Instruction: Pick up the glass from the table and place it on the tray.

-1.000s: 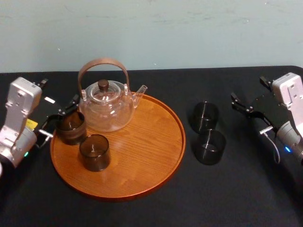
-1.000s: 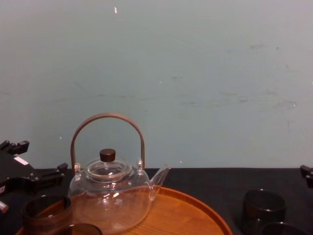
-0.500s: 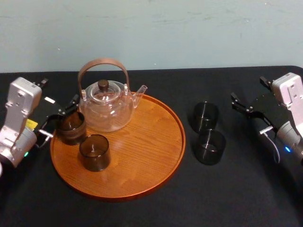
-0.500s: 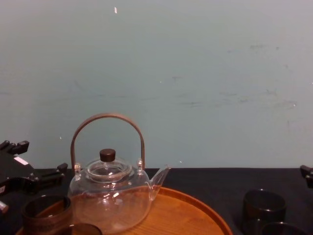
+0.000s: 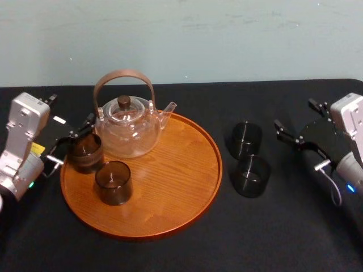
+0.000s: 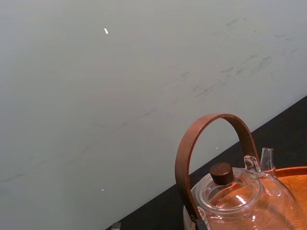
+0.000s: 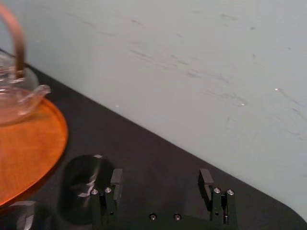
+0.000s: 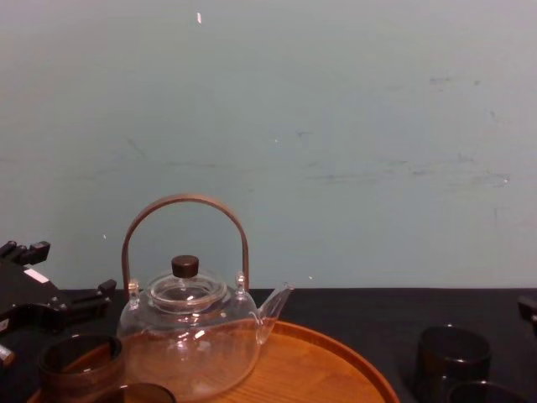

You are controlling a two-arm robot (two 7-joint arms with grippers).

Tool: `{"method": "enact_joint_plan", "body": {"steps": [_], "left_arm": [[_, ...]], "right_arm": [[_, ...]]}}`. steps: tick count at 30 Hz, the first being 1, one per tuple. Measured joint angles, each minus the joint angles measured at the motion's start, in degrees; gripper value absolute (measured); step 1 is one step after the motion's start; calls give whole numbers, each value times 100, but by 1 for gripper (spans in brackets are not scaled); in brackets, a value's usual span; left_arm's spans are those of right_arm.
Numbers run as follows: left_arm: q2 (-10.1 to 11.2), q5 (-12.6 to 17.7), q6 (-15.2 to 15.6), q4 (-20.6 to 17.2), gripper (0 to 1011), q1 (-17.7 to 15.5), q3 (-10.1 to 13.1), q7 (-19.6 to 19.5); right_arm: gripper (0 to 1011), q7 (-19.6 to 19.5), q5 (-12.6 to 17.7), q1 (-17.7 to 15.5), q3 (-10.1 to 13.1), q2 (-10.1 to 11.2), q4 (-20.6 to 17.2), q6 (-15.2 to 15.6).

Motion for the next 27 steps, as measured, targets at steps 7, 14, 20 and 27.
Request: {"method": "enact_joint_plan", "body": {"steps": [7,14,20,27], "left_arm": [[0,0,0,0,1002,0,0,0],[0,0,0,0,1001,0,0,0],[0,0,0,0,1001,0,0,0],[0,0,0,0,1001,0,0,0]], "right_arm": [[1002,117,133,-612,256,333,-699,41],[1002,127,180,-1240,525,597,-1268,-105],[1002,189,217,-1709,709,743,-1643,-204],[1002,403,295,-1976,766,762,-1785,-207]]}}
